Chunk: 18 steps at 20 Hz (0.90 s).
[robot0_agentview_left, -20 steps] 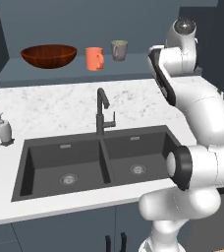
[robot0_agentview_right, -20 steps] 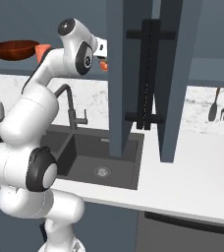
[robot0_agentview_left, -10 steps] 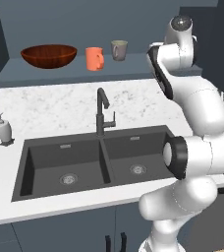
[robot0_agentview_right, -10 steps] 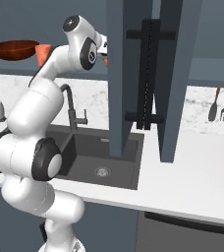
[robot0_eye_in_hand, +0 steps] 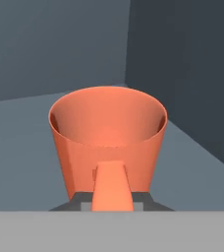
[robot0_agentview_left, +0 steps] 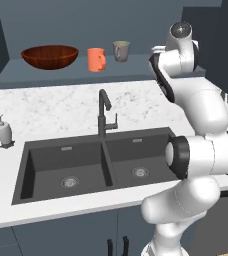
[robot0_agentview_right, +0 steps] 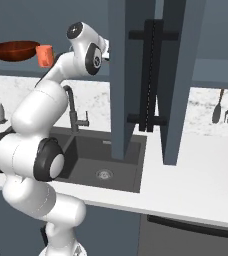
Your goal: Gather all objects into one cabinet and sort the glasses and bowls to opposite sides.
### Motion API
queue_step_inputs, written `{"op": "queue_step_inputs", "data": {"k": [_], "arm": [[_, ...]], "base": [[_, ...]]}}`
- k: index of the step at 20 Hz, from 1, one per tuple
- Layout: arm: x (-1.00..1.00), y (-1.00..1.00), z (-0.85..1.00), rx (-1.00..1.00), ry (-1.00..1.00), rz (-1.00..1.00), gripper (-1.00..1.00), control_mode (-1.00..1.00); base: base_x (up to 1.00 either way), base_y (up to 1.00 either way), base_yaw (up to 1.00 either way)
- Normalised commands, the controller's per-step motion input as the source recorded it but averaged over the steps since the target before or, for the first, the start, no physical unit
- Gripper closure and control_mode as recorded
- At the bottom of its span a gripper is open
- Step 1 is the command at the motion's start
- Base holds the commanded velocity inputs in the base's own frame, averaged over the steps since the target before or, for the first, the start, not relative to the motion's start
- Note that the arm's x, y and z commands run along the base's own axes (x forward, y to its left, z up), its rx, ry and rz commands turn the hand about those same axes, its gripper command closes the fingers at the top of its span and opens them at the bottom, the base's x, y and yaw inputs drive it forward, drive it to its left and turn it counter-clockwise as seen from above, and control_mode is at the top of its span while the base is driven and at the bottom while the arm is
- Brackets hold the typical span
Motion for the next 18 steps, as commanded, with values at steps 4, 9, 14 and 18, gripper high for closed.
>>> {"op": "queue_step_inputs", "data": {"k": [4, 9, 14, 18], "arm": [[0.16, -0.07, -0.05, 0.0, -0.03, -0.02, 1.0, -1.0], [0.21, -0.12, 0.0, 0.0, 0.02, -0.03, 1.0, -1.0], [0.18, -0.19, 0.0, 0.0, 0.06, -0.02, 1.0, -1.0], [0.17, -0.24, -0.02, 0.0, 0.02, 0.0, 1.0, -1.0]], "base": [[0.0, 0.0, 0.0], [0.0, 0.0, 0.0], [0.0, 0.0, 0.0], [0.0, 0.0, 0.0]]}}
